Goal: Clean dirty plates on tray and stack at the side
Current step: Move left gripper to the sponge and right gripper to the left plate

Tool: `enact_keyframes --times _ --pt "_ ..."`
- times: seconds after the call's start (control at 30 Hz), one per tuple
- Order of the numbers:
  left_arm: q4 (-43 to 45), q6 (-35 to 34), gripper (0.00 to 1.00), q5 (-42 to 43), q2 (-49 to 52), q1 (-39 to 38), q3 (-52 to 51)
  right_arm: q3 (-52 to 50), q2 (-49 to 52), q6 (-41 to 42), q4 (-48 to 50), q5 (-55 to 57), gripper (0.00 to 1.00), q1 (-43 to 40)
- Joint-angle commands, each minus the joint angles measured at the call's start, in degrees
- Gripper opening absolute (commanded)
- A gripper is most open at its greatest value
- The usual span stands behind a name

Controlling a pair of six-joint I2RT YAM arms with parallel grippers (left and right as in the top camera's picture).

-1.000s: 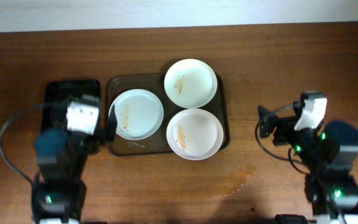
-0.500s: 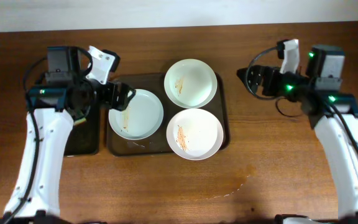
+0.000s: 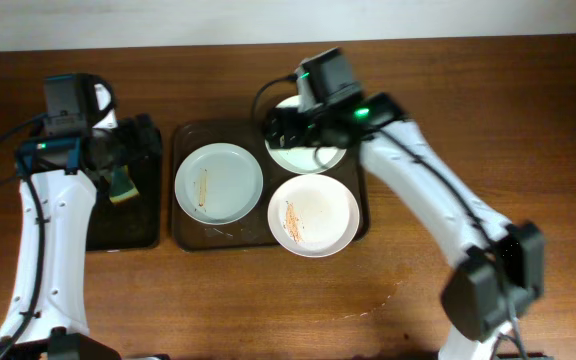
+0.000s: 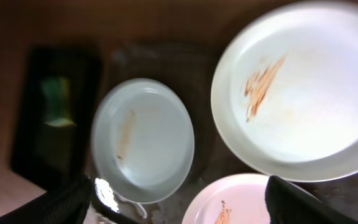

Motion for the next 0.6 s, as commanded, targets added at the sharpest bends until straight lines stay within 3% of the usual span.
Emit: enact_keyframes --times 0.0,0.07,0.13,0.3,0.4,0.57 --pt "-0.11 -3.61 0.96 -6.08 1.05 2.14 1.57 0.85 6.45 5.03 1.38 5.88 0.81 3.61" --pt "-0.11 -3.56 0.96 -6.03 1.64 3.02 1.57 0.85 8.9 7.39 2.89 5.84 0.76 4.74" --pt "-0.2 -0.96 0.96 -5.99 3.45 3.3 1.57 0.85 11.91 10.14 4.72 5.68 0.63 5.64" --pt "-1.22 2.4 0.96 -4.85 7.32 3.3 1.57 0.85 15.34 11.15 6.58 4.66 0.45 6.01" --pt "-1.38 6.99 0.96 -4.74 10.95 3.3 1.57 0.85 17.73 11.13 8.28 4.11 0.44 7.19" --pt "-0.57 8.26 0.96 -4.76 14.21 3.3 1.57 0.85 19.93 11.17 9.18 3.65 0.44 7.63"
